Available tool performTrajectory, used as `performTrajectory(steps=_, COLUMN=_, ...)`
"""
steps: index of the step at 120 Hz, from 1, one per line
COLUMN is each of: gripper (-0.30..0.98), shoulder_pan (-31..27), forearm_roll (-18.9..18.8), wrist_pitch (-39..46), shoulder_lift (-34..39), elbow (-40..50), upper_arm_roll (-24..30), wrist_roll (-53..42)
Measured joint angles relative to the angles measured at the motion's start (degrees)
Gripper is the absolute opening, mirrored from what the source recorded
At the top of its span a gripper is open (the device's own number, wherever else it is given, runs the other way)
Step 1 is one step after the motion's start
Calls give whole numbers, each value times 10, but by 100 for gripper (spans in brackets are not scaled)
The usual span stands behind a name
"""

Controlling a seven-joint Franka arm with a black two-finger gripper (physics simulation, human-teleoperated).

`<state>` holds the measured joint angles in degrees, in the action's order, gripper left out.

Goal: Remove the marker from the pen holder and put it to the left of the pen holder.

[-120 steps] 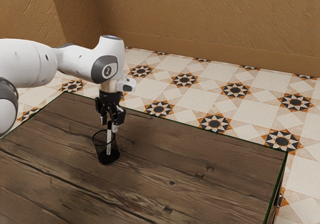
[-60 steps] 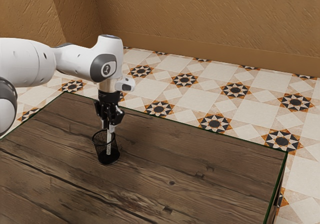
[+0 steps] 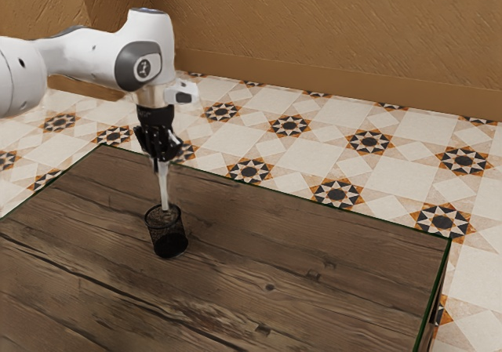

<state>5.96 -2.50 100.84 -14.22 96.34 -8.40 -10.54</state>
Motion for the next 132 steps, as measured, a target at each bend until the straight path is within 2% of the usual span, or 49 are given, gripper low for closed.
performTrajectory(steps=10, gripper=-8, shoulder_pan=-2, forearm_roll=-11, wrist_pitch=-31, shoulder_lift=50, elbow=-6, upper_arm_roll=0, wrist_roll=3)
performTrajectory(steps=20, gripper=-9, shoulder_pan=-11, forearm_roll=-50, wrist_pitch=-62, shoulder_lift=53, elbow=-20, upper_arm_roll=0, wrist_roll=5)
performTrajectory(steps=42, gripper=-10, shoulder_pan=-28, forearm_roll=-167, wrist_pitch=-139, shoulder_lift=-64, elbow=-26, upper_arm_roll=0, wrist_roll=8)
performTrajectory(steps=61, gripper=-10, shoulder_pan=-29, forearm_roll=-210, wrist_pitch=-181, shoulder_lift=-134, elbow=-35, upper_arm_roll=1, wrist_roll=10)
performTrajectory(steps=78, gripper=-9, shoulder_pan=-29, forearm_roll=-217, wrist_pitch=-199, shoulder_lift=-161, elbow=-36, upper_arm_roll=1, wrist_roll=11)
performTrajectory(steps=104, gripper=36, shoulder_pan=-36, forearm_roll=-204, wrist_pitch=-214, shoulder_lift=-161, elbow=-50, upper_arm_roll=2, wrist_roll=6)
performTrajectory(steps=114, gripper=47, shoulder_pan=-36, forearm_roll=-198, wrist_pitch=-217, shoulder_lift=-149, elbow=-64, upper_arm_roll=3, wrist_roll=2)
performTrajectory(steps=124, gripper=54, shoulder_pan=-37, forearm_roll=-175, wrist_pitch=-219, shoulder_lift=-118, elbow=-69, upper_arm_roll=0, wrist_roll=-3)
performTrajectory(steps=132, gripper=58, shoulder_pan=-46, forearm_roll=-140, wrist_pitch=-214, shoulder_lift=-48, elbow=-68, upper_arm_roll=-2, wrist_roll=-8)
